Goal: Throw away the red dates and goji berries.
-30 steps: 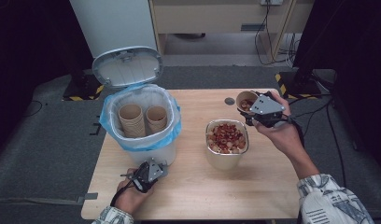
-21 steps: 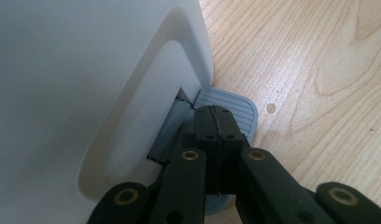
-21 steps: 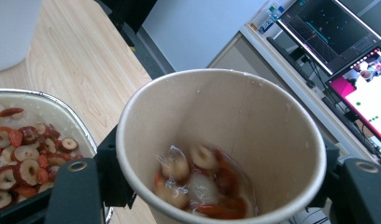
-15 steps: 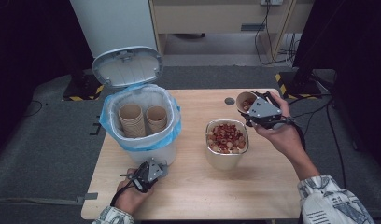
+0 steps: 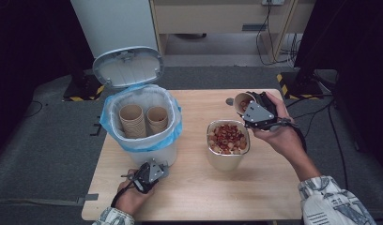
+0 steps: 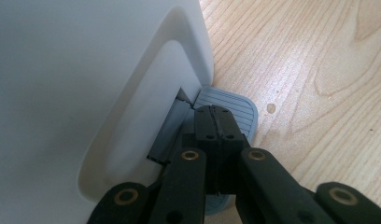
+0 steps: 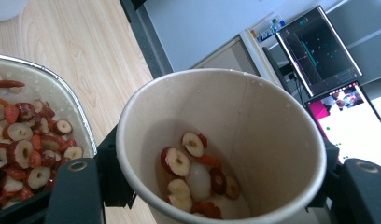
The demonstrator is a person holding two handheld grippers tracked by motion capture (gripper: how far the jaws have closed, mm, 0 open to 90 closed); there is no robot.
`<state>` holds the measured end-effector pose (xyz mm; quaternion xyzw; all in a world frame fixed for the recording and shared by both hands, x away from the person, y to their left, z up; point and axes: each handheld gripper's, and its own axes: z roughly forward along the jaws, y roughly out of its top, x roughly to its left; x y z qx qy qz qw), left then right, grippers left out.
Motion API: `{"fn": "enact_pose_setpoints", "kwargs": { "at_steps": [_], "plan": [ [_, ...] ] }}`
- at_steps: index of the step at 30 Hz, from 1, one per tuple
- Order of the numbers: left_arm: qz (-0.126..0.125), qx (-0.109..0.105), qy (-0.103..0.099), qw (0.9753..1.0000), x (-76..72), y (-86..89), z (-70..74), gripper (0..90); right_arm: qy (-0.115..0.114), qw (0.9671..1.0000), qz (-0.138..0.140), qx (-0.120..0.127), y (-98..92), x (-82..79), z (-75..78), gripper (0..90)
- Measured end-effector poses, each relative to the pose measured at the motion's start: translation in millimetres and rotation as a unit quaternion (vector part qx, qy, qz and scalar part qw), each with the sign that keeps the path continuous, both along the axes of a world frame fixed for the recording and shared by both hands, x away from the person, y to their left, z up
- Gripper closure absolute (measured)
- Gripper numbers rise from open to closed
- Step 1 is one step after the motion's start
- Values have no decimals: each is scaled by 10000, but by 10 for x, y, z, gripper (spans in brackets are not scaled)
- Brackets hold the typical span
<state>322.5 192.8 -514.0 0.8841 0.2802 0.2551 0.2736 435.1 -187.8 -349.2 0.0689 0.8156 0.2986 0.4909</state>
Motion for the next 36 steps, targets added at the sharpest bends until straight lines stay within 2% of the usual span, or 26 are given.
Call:
{"fn": "enact_pose_setpoints", "kwargs": {
  "at_steps": [5,10,11,36],
  "plan": [
    [0,-5,2,10000,0,1,0,897,-50,9999,27,-99,21,-4,5,313],
    [0,-4,1,10000,0,1,0,897,-145,9995,34,-287,42,-13,6,313],
    [0,-6,2,10000,0,0,0,897,-182,9991,47,-385,47,-19,1,313],
    [1,-5,3,10000,0,1,0,897,-186,9991,94,-366,47,-35,-5,313]
  ]
}}
